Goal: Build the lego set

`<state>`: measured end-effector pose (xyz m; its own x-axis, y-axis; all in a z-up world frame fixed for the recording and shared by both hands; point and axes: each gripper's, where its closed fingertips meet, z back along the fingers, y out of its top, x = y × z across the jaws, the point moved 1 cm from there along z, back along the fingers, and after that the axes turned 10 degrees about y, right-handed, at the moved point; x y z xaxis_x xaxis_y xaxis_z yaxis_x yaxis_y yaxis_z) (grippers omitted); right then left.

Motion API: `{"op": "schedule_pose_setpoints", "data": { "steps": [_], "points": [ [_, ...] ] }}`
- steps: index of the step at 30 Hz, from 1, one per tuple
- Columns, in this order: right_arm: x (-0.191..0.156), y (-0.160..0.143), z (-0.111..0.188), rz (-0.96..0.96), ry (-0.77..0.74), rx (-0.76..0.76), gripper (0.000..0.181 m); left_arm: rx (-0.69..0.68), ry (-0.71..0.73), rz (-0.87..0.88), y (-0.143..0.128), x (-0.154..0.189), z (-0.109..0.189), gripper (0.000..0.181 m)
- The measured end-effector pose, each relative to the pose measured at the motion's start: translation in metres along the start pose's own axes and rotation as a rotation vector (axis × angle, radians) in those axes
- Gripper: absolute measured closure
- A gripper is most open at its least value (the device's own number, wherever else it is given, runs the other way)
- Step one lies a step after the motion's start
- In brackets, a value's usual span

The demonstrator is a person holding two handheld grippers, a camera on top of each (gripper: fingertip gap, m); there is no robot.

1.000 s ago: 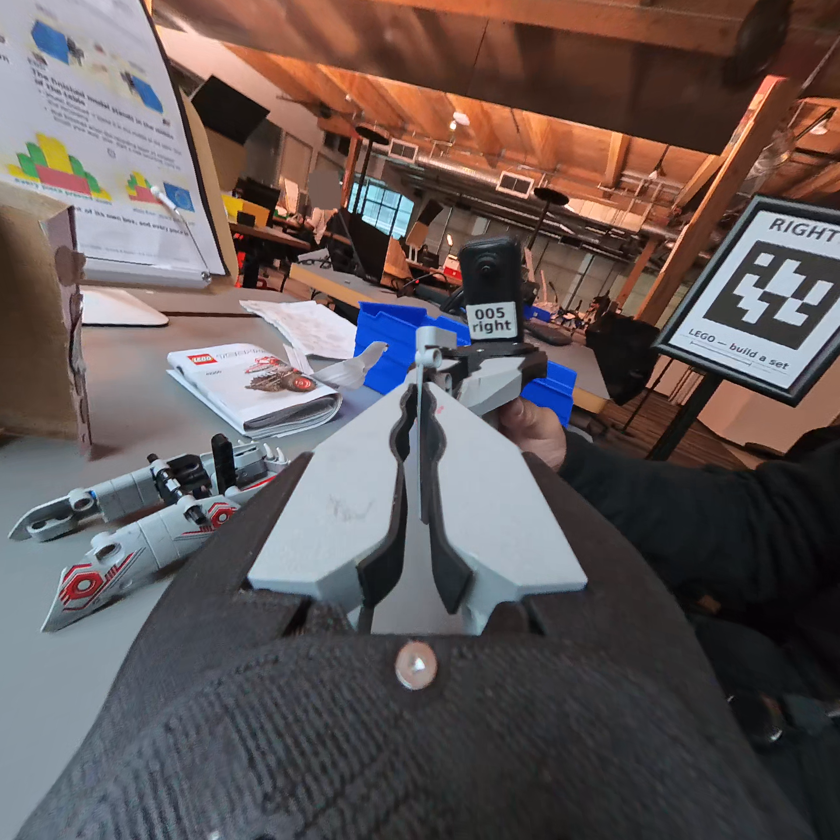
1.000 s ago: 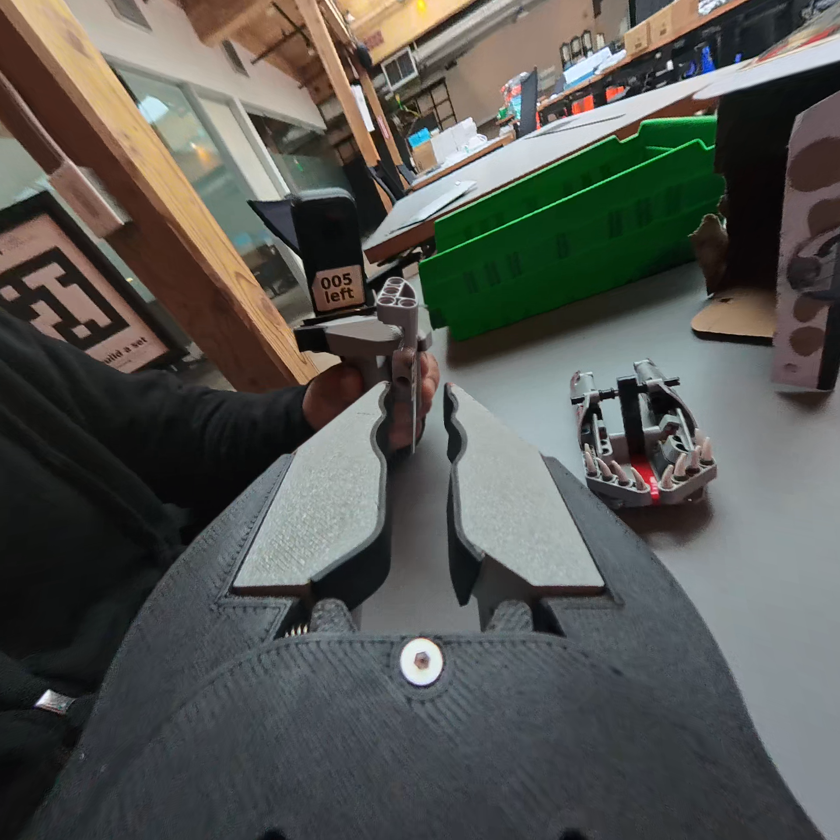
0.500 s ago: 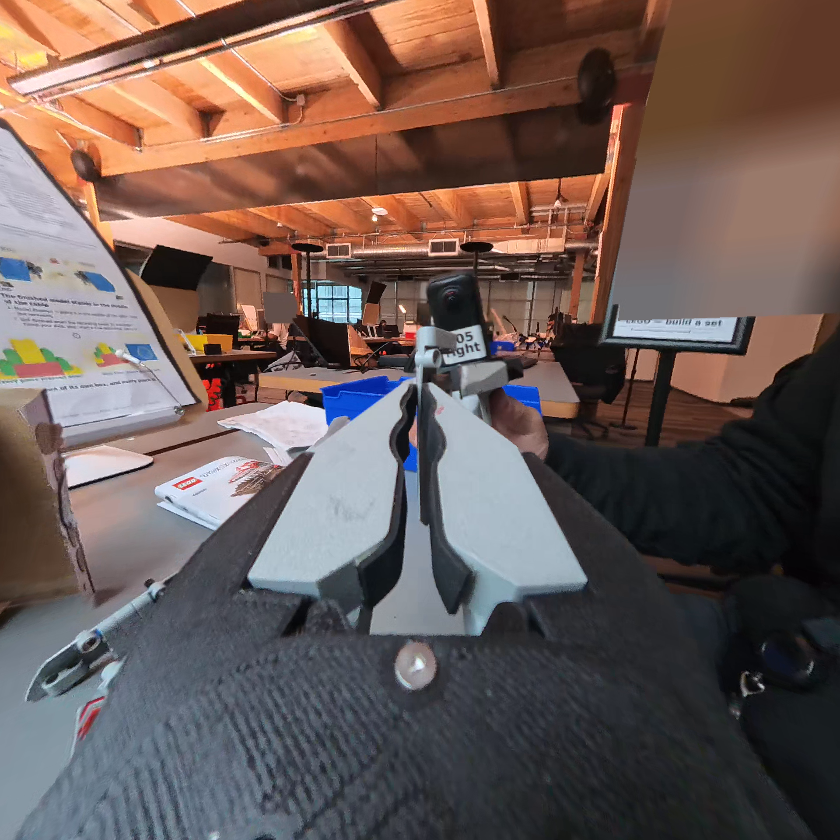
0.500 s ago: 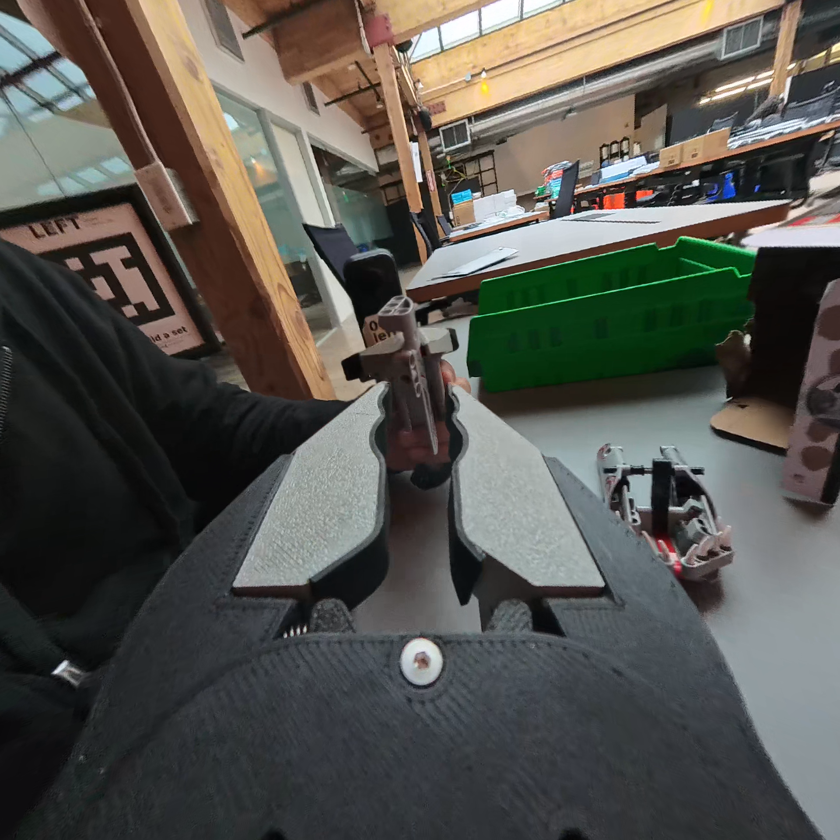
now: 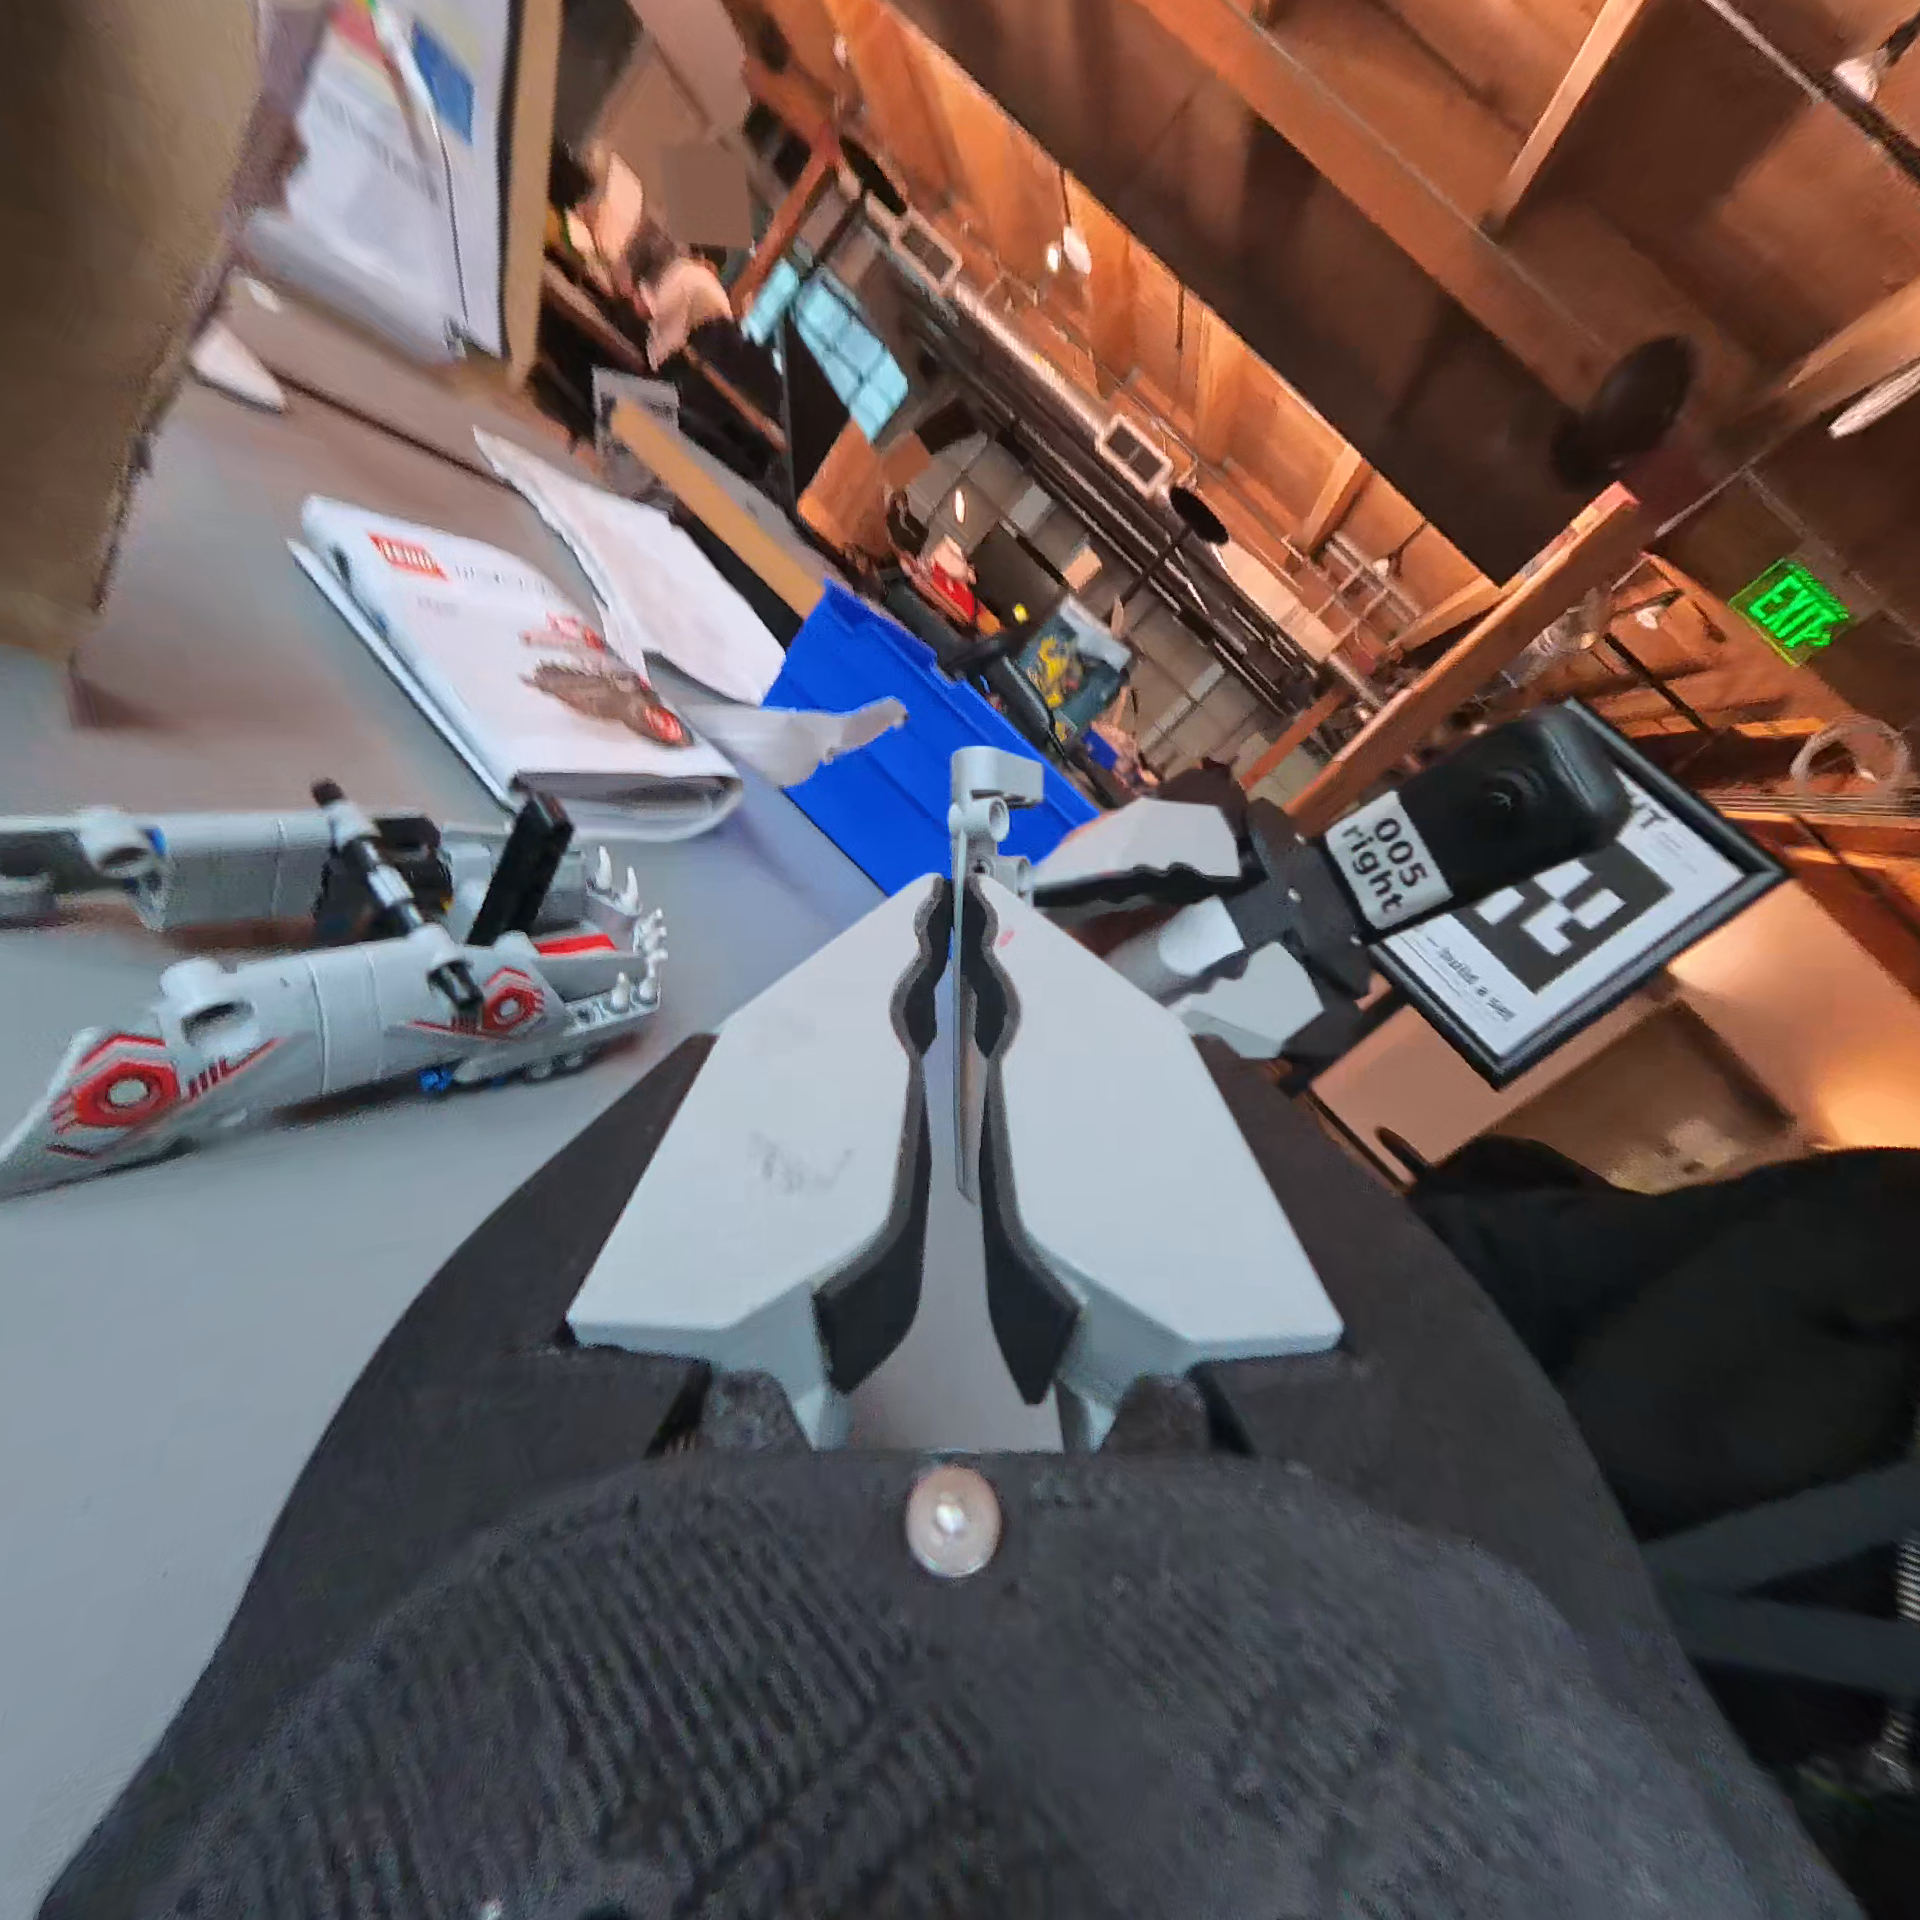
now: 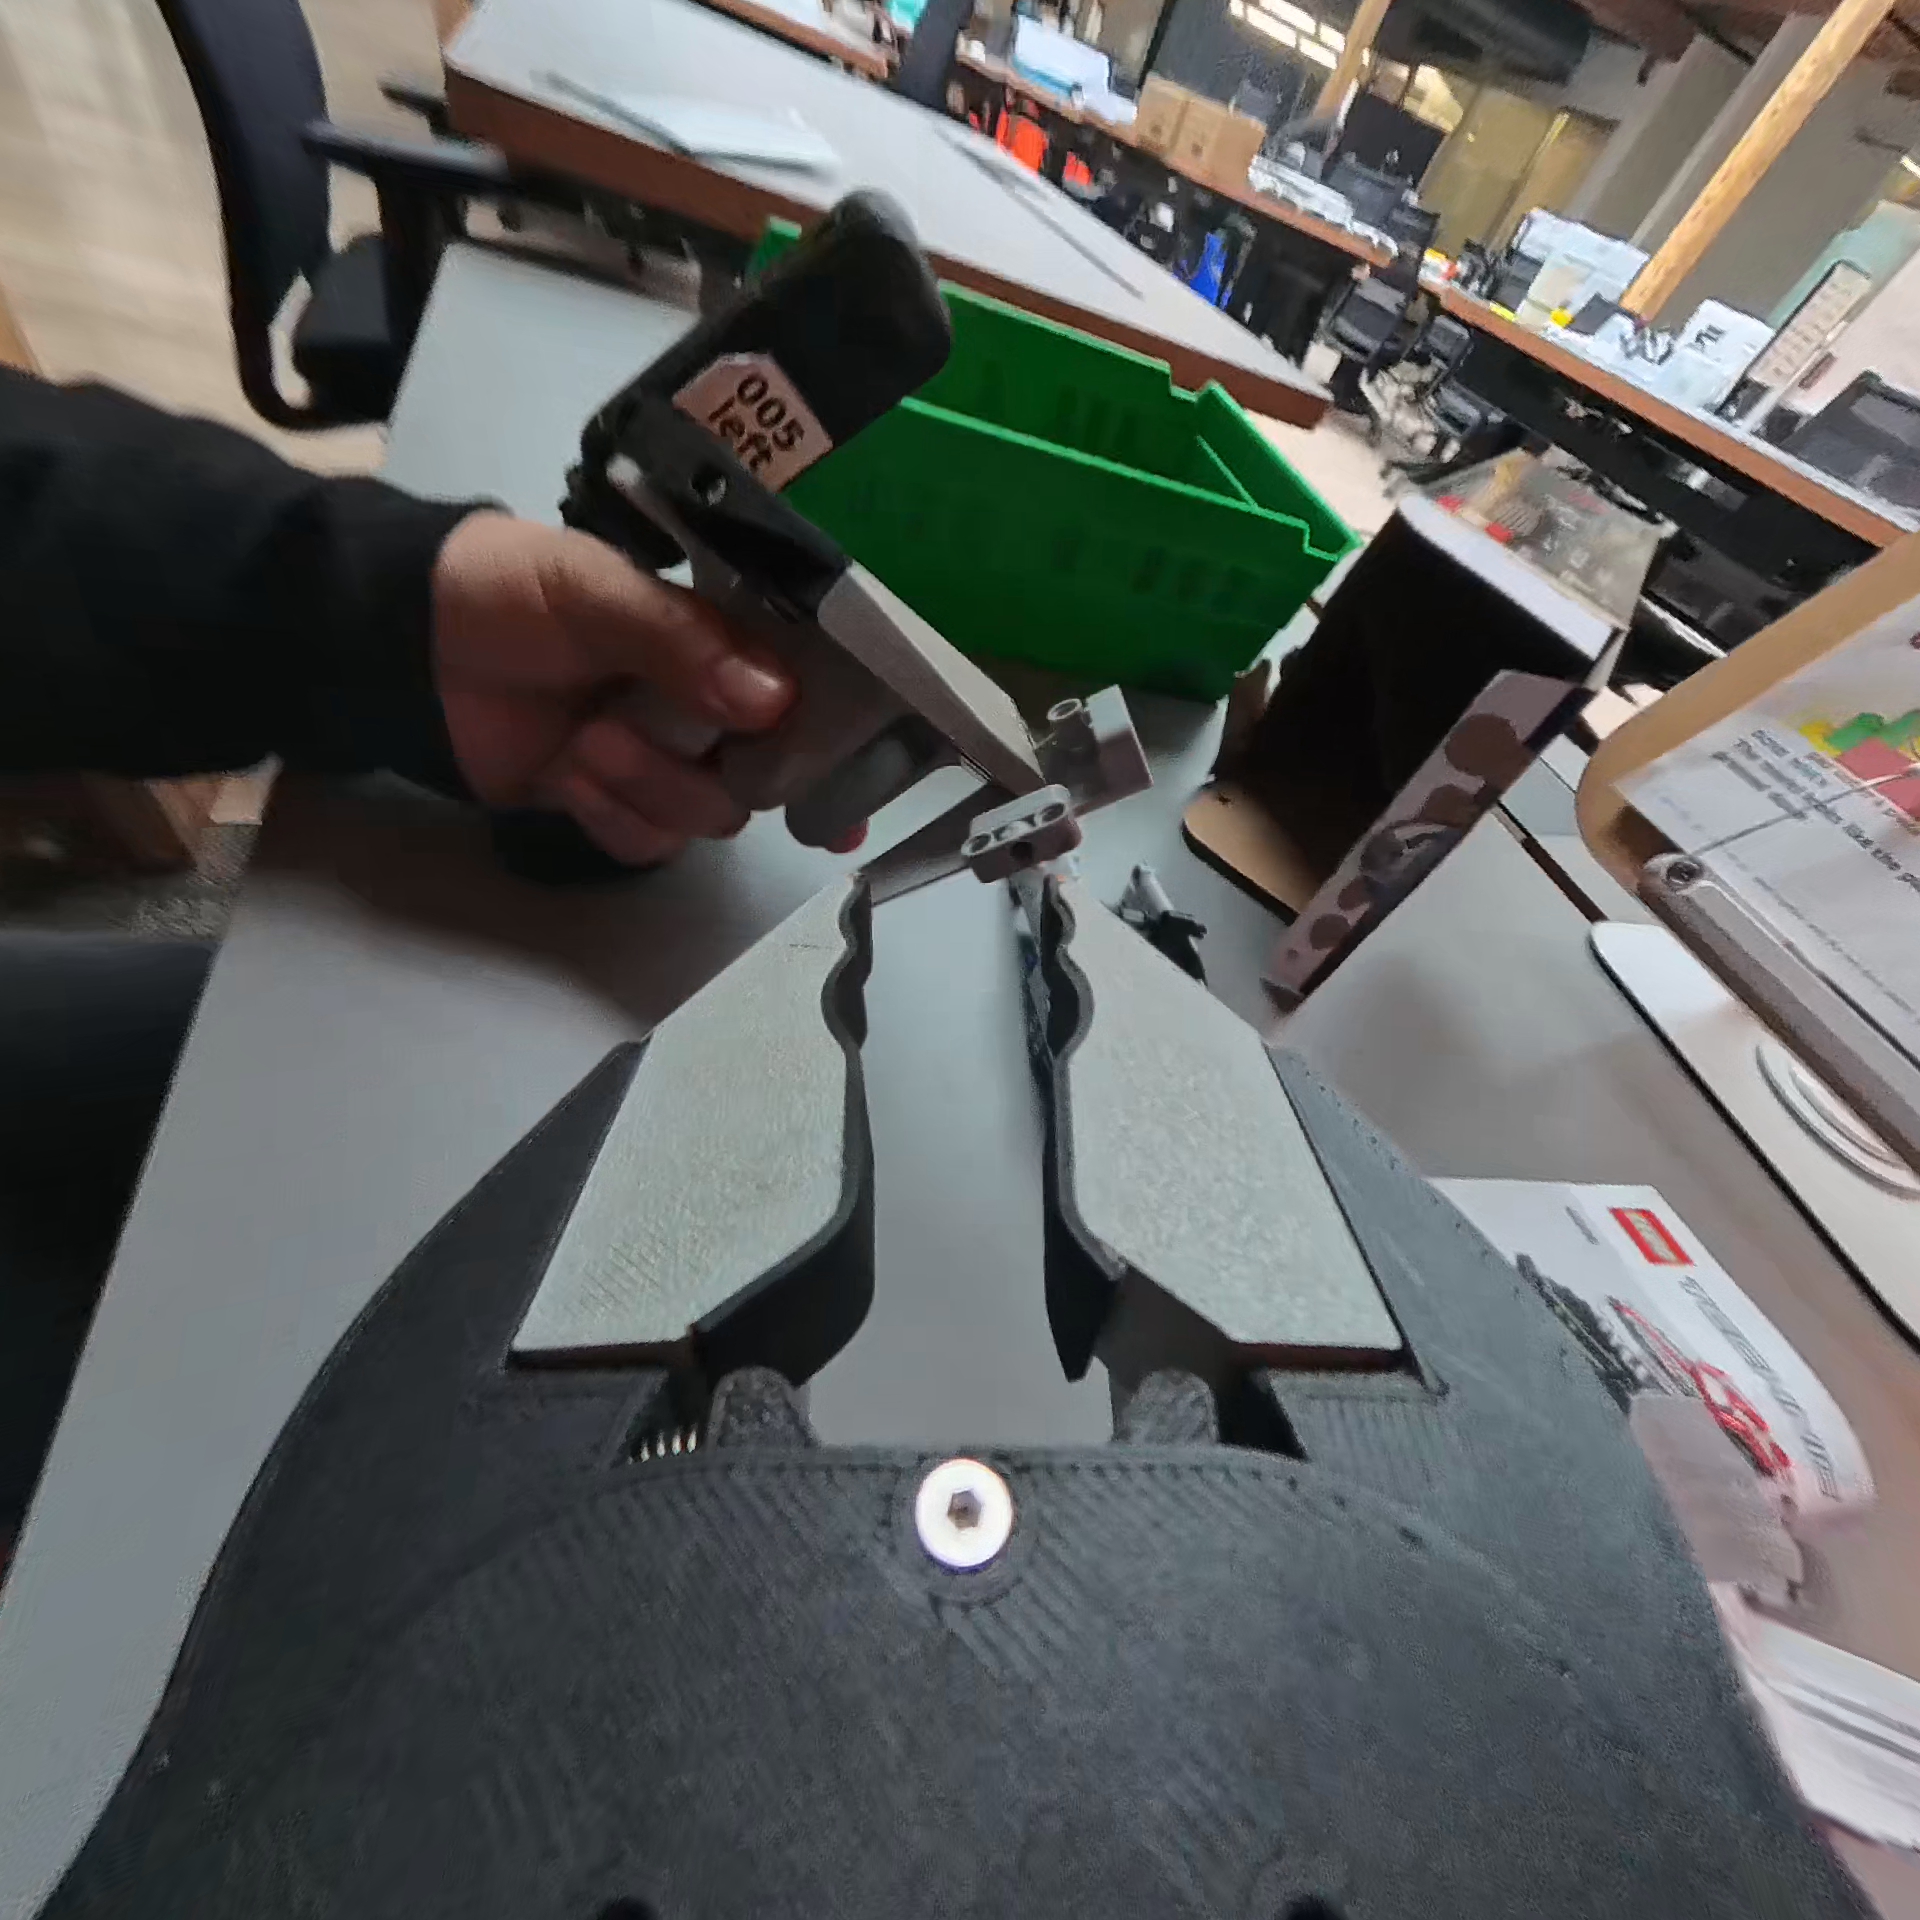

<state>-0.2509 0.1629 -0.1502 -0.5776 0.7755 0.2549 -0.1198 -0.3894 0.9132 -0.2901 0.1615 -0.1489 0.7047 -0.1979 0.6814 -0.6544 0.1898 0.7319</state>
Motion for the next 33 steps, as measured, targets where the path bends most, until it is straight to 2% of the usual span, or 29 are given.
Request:
{"op": "schedule_pose_setpoints", "data": {
  "steps": [2, 9, 14, 18, 22, 24, 28, 32, 33],
  "points": [
    [0.004, -0.007, -0.004, 0.033, -0.040, -0.055, 0.150, -0.041, 0.018, 0.030, -0.004, -0.005, -0.003, 0.181],
    [0.013, -0.021, -0.015, 0.196, -0.179, -0.211, 0.160, -0.115, 0.087, 0.024, -0.015, -0.012, -0.009, 0.181],
    [0.018, -0.031, -0.020, 0.332, -0.261, -0.307, 0.162, -0.124, 0.180, 0.003, -0.017, -0.023, -0.011, 0.181],
    [0.023, -0.041, -0.025, 0.329, -0.297, -0.387, 0.160, -0.130, 0.277, -0.058, -0.019, -0.030, -0.013, 0.181],
    [0.026, -0.047, -0.029, 0.450, -0.372, -0.489, 0.158, -0.137, 0.323, -0.100, -0.021, -0.032, -0.014, 0.181],
    [0.026, -0.046, -0.029, 0.488, -0.393, -0.495, 0.160, -0.131, 0.332, -0.105, -0.020, -0.032, -0.014, 0.181],
    [0.024, -0.045, -0.029, 0.443, -0.357, -0.452, 0.158, -0.127, 0.346, -0.139, -0.020, -0.031, -0.014, 0.181],
    [0.021, -0.045, -0.030, 0.359, -0.287, -0.378, 0.155, -0.149, 0.413, -0.328, -0.020, -0.030, -0.013, 0.181],
    [0.021, -0.044, -0.028, 0.324, -0.270, -0.353, 0.161, -0.159, 0.421, -0.368, -0.021, -0.029, -0.013, 0.181]
  ]
}}
